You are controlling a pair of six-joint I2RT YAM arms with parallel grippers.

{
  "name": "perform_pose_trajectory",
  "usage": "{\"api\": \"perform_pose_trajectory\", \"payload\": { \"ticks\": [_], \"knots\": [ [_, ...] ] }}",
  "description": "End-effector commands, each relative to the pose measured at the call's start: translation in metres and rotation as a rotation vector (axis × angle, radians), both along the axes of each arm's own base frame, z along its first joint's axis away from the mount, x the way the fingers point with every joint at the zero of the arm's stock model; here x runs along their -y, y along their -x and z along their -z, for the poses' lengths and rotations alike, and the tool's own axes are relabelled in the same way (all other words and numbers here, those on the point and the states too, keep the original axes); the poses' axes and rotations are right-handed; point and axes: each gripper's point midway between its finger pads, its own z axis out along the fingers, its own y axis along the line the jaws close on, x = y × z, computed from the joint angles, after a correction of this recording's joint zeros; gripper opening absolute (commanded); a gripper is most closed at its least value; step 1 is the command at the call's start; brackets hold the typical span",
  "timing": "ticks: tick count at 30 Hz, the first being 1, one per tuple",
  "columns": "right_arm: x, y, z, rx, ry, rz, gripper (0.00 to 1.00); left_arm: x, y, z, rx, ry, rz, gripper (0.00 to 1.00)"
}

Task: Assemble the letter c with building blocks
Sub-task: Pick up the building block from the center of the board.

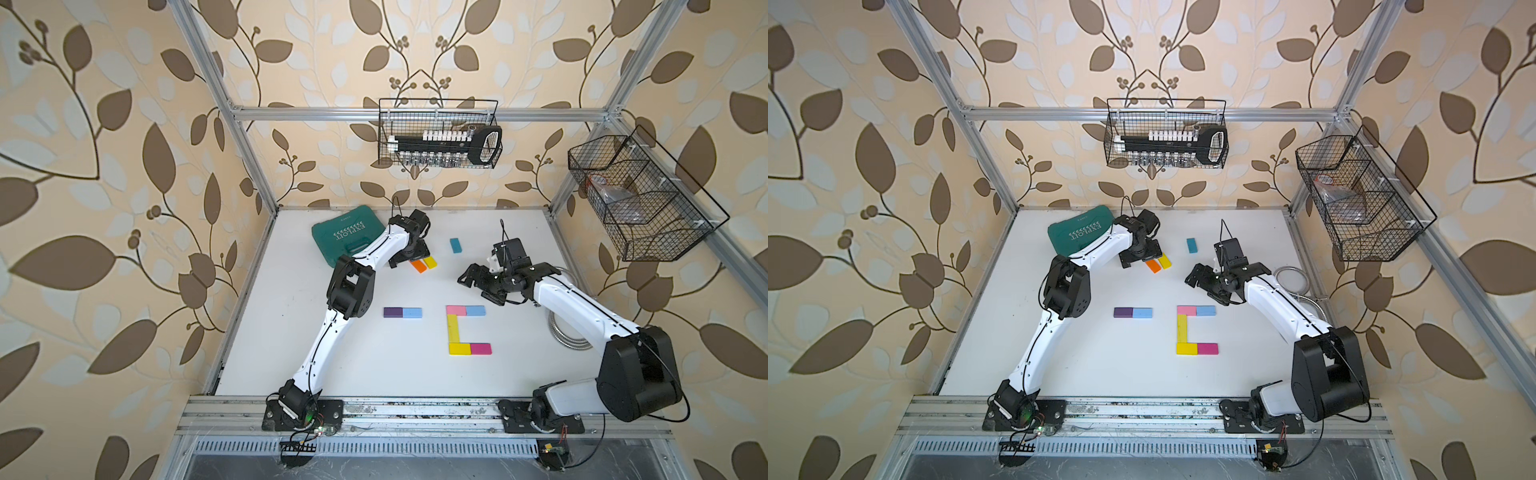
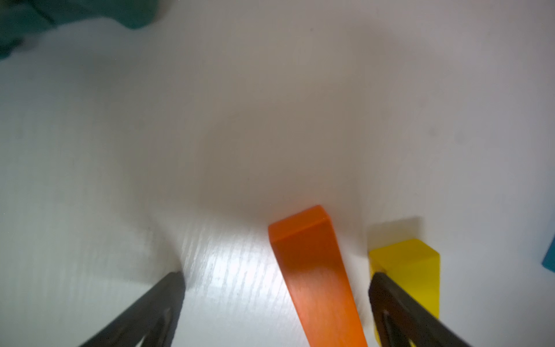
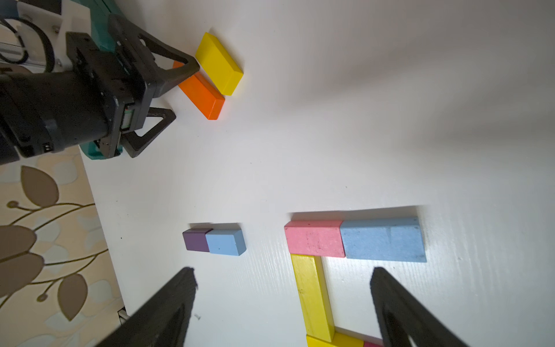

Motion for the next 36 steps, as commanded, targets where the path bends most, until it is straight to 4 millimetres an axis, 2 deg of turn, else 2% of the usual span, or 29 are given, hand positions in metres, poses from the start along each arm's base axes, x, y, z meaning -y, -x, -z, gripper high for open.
{"api": "perform_pose_trajectory", "payload": {
  "ticks": [1, 7, 11, 15, 18, 22, 25, 29, 33, 36],
  "knots": [
    [-0.001, 0.003, -0.003, 0.021, -0.015, -0.015, 0.89, -0.010, 0.001, 0.009, -0.021, -0.049, -0.007, 0.99],
    [-0.002, 0.002, -0.007, 0.028, -0.025, -0.010, 0.89, -0.012, 0.010, 0.007, -0.036, -0.045, 0.009, 0.97],
    [-0.001, 0.002, -0.006, 0.025, -0.030, 0.002, 0.89, -0.007, 0.013, 0.000, -0.026, 0.000, 0.014, 0.83],
    [-0.001, 0.002, -0.005, 0.020, -0.038, 0.014, 0.89, 0.001, 0.014, -0.010, -0.019, 0.039, 0.018, 0.76],
    [-0.003, 0.002, -0.007, 0.023, -0.048, 0.017, 0.89, 0.009, 0.013, -0.017, -0.007, 0.062, 0.030, 0.66],
    [-0.004, 0.002, -0.012, 0.032, -0.058, 0.016, 0.89, 0.015, 0.016, -0.015, -0.017, 0.078, 0.033, 0.53],
    [-0.005, 0.003, -0.016, 0.041, -0.062, 0.011, 0.89, 0.017, 0.019, -0.011, -0.027, 0.084, 0.035, 0.50],
    [-0.004, 0.006, -0.017, 0.040, -0.061, 0.010, 0.89, 0.020, 0.020, -0.010, -0.025, 0.095, 0.050, 0.35],
    [-0.006, 0.008, -0.019, 0.039, -0.068, 0.002, 0.89, 0.023, 0.014, -0.027, 0.019, 0.114, 0.094, 0.17],
    [-0.008, 0.010, -0.022, 0.042, -0.070, -0.017, 0.89, 0.022, 0.010, -0.062, 0.085, 0.118, 0.140, 0.04]
  ]
}}
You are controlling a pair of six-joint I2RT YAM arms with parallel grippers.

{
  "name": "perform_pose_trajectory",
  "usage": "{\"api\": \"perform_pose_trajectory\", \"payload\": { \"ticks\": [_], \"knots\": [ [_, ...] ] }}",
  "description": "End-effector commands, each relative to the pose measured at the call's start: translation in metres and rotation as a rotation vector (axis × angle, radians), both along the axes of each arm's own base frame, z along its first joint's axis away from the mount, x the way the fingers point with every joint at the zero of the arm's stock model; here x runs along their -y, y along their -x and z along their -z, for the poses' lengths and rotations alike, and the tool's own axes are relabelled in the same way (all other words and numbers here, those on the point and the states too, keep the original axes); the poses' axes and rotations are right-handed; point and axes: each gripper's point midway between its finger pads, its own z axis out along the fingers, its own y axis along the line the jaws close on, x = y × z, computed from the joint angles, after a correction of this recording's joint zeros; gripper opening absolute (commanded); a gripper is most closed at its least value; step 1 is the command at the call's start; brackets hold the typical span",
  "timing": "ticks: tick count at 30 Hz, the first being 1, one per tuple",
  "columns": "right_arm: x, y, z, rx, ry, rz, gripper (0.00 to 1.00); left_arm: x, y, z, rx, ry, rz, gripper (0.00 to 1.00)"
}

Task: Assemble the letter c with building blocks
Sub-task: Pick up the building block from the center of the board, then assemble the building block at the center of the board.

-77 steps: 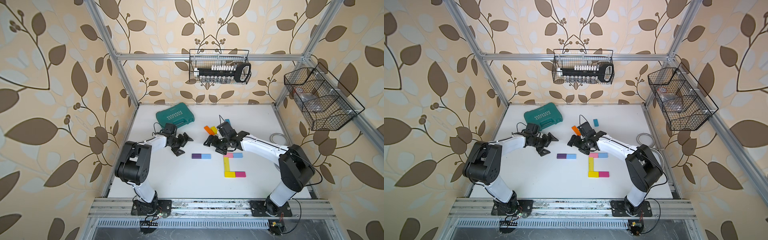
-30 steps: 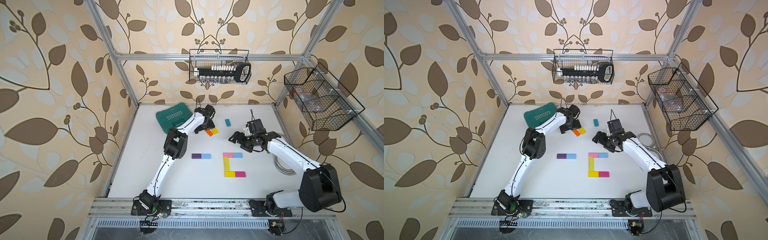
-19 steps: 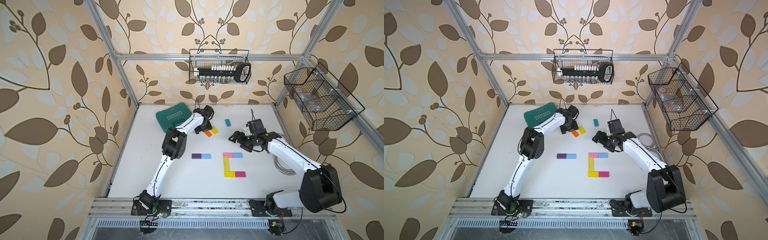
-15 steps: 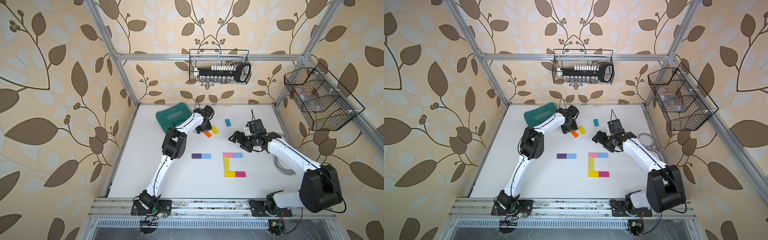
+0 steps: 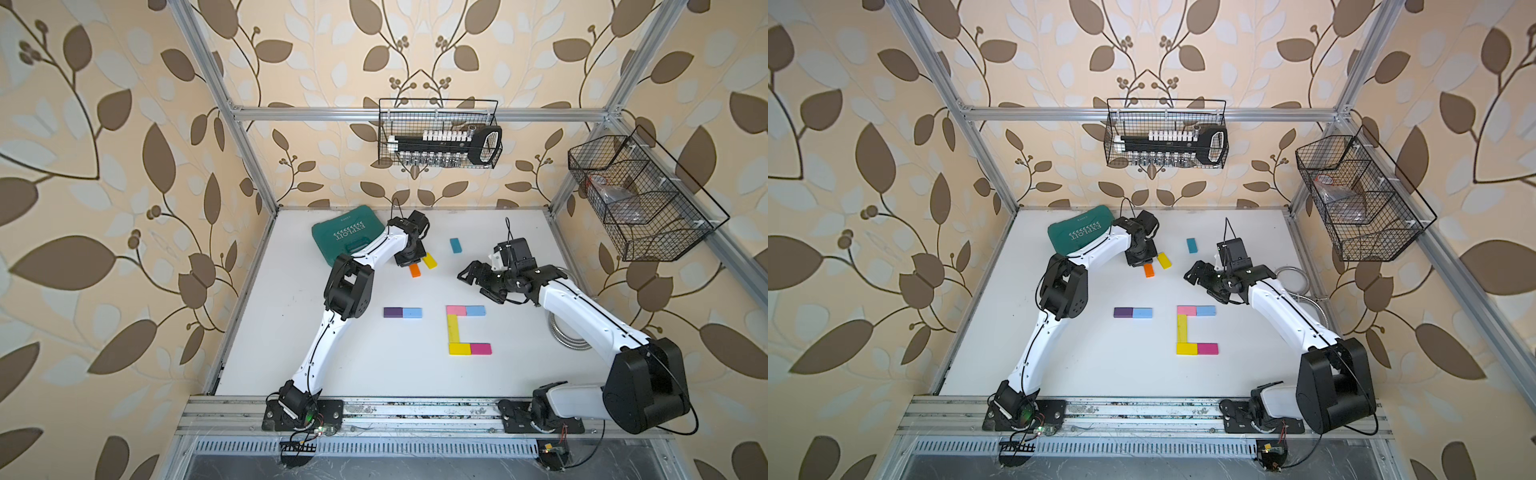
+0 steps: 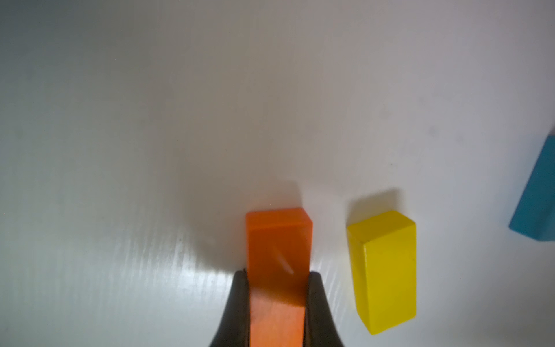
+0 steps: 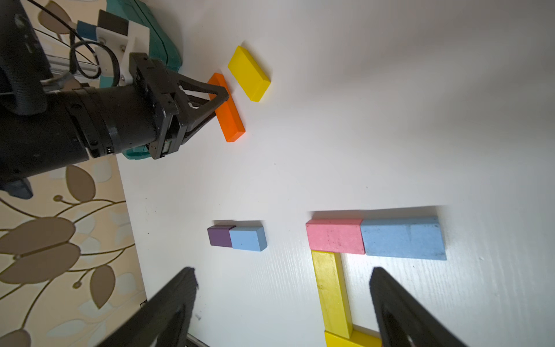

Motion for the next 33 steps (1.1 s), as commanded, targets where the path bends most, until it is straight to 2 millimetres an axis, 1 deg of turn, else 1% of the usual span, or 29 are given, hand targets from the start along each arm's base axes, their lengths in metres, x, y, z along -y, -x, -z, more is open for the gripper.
{"api": "perform_pose_trajectory", "payload": {
  "ticks": [1, 3, 5, 7, 9, 10, 14, 15, 19, 22, 25, 26, 28, 31, 33],
  "knots": [
    [-0.004, 0.010, -0.005, -0.003, -0.009, -0.033, 0.89, 0.003, -0.002, -0.075, 0.121, 0.043, 0.082, 0.00],
    [-0.006, 0.013, -0.008, 0.004, 0.001, -0.047, 0.89, -0.002, 0.002, -0.106, 0.169, 0.038, 0.131, 0.00],
    [-0.009, 0.018, -0.011, 0.015, 0.007, -0.064, 0.89, -0.009, 0.015, -0.132, 0.192, 0.021, 0.191, 0.00],
    [-0.014, 0.024, -0.013, 0.022, 0.023, -0.082, 0.89, -0.019, 0.038, -0.151, 0.188, 0.011, 0.249, 0.00],
    [-0.020, 0.031, -0.014, 0.029, 0.037, -0.098, 0.89, -0.031, 0.063, -0.162, 0.184, 0.008, 0.289, 0.00],
    [-0.024, 0.035, -0.014, 0.032, 0.043, -0.109, 0.89, -0.039, 0.082, -0.157, 0.154, 0.002, 0.305, 0.00],
    [-0.037, 0.054, -0.014, 0.044, 0.088, -0.148, 0.89, -0.068, 0.147, -0.155, 0.116, 0.028, 0.338, 0.00],
    [-0.040, 0.059, -0.014, 0.049, 0.106, -0.158, 0.89, -0.074, 0.165, -0.151, 0.098, 0.039, 0.340, 0.00],
    [-0.052, 0.079, -0.009, 0.057, 0.159, -0.180, 0.89, -0.091, 0.229, -0.139, 0.064, 0.103, 0.349, 0.00],
    [-0.060, 0.092, -0.002, 0.052, 0.188, -0.194, 0.89, -0.098, 0.260, -0.124, 0.053, 0.103, 0.354, 0.00],
    [-0.069, 0.104, 0.007, 0.037, 0.206, -0.200, 0.89, -0.101, 0.278, -0.108, 0.049, 0.087, 0.351, 0.00],
    [-0.071, 0.107, 0.010, 0.031, 0.210, -0.205, 0.89, -0.099, 0.281, -0.103, 0.049, 0.093, 0.349, 0.00],
    [-0.072, 0.111, 0.016, 0.020, 0.221, -0.205, 0.89, -0.093, 0.290, -0.087, 0.038, 0.092, 0.353, 0.00],
    [-0.072, 0.111, 0.020, 0.012, 0.226, -0.198, 0.89, -0.085, 0.292, -0.070, 0.040, 0.079, 0.351, 0.00],
    [-0.073, 0.109, 0.019, 0.018, 0.229, -0.193, 0.89, -0.082, 0.291, -0.059, 0.036, 0.071, 0.338, 0.00]
  ]
}}
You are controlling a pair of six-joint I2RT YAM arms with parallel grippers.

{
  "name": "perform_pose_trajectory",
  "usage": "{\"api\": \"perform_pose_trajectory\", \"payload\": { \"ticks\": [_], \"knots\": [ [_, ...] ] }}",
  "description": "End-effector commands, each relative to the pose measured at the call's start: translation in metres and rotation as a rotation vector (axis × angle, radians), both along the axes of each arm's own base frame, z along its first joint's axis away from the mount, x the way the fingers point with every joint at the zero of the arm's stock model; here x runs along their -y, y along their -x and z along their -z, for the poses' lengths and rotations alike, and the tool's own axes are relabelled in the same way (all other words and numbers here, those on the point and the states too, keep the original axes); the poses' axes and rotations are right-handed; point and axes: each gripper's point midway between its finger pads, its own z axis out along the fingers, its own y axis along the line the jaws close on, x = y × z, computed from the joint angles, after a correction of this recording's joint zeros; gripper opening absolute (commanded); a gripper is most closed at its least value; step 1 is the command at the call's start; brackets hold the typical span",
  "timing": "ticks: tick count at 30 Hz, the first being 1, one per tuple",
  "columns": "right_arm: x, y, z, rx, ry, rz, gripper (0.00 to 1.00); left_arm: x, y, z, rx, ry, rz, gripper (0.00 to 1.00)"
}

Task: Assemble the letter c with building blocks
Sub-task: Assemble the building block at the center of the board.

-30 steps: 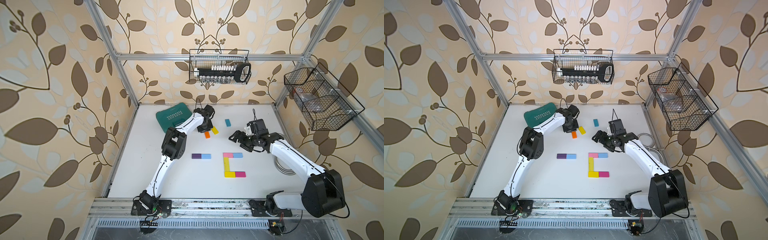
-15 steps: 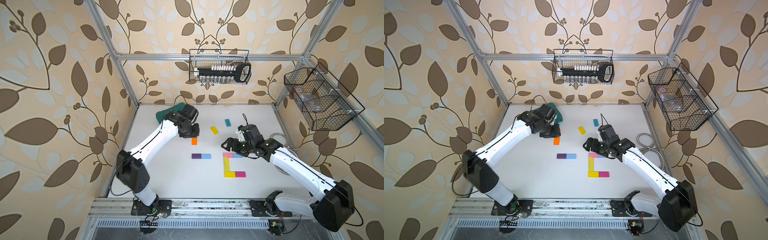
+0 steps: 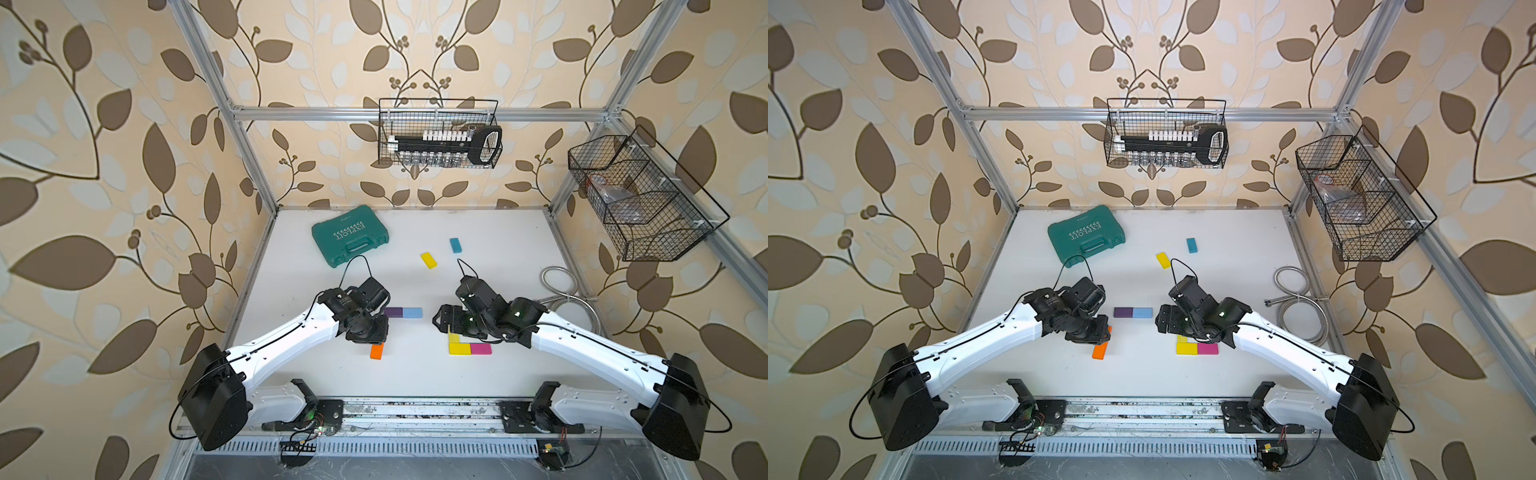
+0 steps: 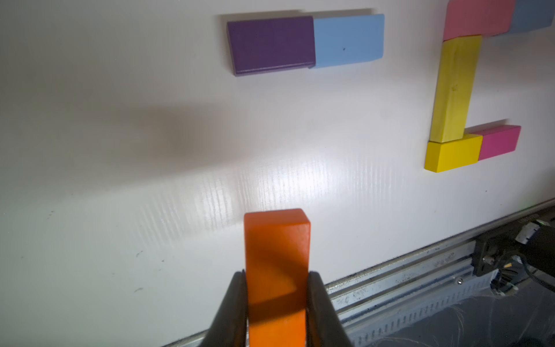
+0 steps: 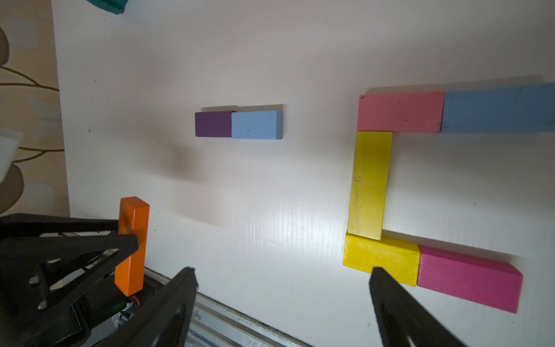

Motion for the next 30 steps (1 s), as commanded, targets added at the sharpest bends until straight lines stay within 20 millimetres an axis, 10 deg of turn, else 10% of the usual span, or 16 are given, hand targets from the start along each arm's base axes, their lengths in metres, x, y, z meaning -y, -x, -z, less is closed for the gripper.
{"api": "perform_pose_trajectory", "payload": {
  "ticks": [1, 30],
  "knots": [
    [0.007, -0.004, 0.006, 0.003, 0.040, 0.043, 0.89, 0.013, -0.016, 0.007, 0.062, 0.025, -0.060, 0.00],
    [0.001, -0.025, 0.009, -0.005, 0.043, 0.059, 0.89, 0.026, -0.037, 0.069, 0.034, -0.096, -0.137, 0.00]
  ]
}}
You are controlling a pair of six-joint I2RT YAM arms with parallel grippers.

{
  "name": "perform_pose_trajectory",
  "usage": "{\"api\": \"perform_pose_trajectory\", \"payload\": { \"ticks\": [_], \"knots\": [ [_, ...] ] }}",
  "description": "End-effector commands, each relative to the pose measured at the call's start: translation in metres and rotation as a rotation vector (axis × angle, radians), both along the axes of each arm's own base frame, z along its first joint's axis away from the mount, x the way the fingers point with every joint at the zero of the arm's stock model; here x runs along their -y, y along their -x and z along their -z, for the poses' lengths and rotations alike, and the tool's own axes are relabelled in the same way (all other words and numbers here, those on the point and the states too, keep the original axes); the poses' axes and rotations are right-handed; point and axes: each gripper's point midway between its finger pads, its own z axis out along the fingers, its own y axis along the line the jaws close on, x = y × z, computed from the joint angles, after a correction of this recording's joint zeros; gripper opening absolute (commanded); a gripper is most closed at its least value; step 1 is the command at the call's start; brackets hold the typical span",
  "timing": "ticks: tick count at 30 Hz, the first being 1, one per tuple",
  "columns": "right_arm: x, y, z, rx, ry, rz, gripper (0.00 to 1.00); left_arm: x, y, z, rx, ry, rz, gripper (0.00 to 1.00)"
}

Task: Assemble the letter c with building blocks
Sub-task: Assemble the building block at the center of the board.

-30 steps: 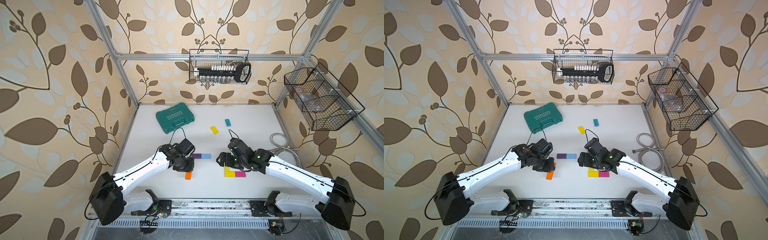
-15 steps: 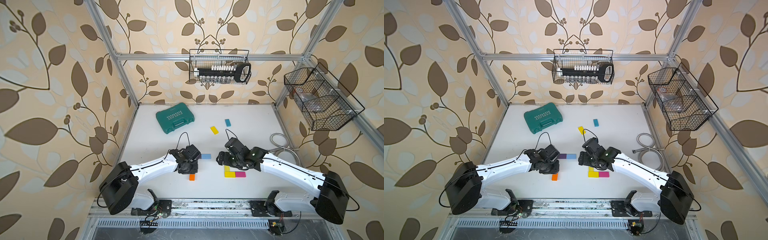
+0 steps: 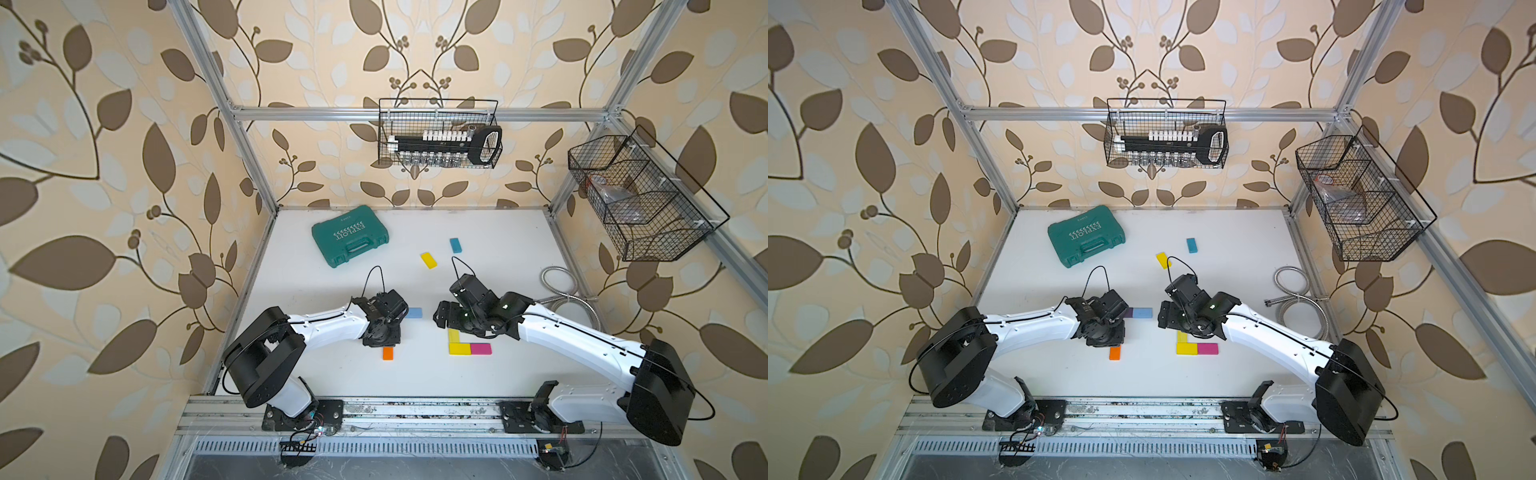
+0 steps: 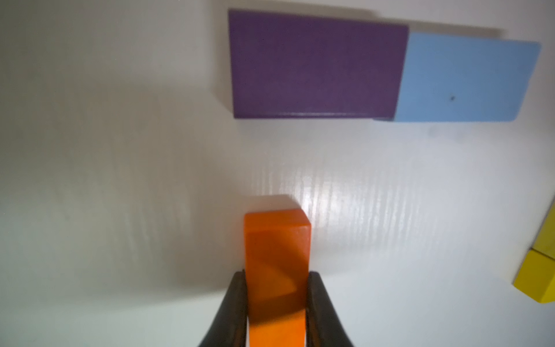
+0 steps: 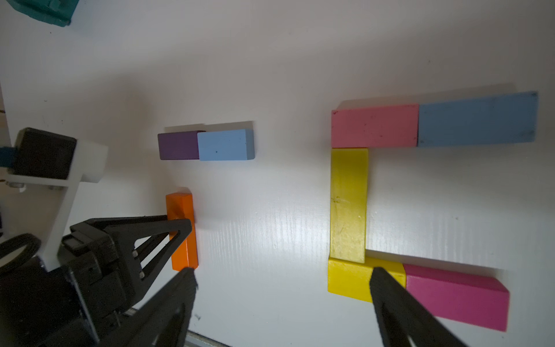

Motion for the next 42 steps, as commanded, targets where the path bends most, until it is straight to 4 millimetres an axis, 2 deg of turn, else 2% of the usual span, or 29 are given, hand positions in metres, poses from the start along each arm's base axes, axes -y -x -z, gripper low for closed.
{"api": "perform_pose_trajectory", "payload": {
  "ticks": [1, 20, 30, 37, 42],
  "knots": [
    [-0.005, -0.008, -0.010, 0.021, -0.016, 0.004, 0.89, 0.005, -0.009, -0.006, 0.033, -0.015, 0.014, 0.00],
    [-0.004, -0.007, -0.006, 0.010, -0.011, 0.003, 0.89, -0.001, -0.026, -0.003, 0.050, -0.087, 0.037, 0.02],
    [-0.004, -0.008, -0.005, 0.011, -0.016, 0.005, 0.89, -0.009, -0.027, 0.002, 0.031, -0.087, 0.014, 0.04],
    [-0.004, -0.008, -0.006, 0.012, -0.019, 0.005, 0.89, -0.011, -0.028, 0.003, 0.029, -0.084, 0.007, 0.13],
    [-0.004, -0.008, -0.006, 0.010, -0.020, 0.005, 0.89, -0.010, -0.029, 0.002, 0.029, -0.081, 0.008, 0.26]
  ]
}}
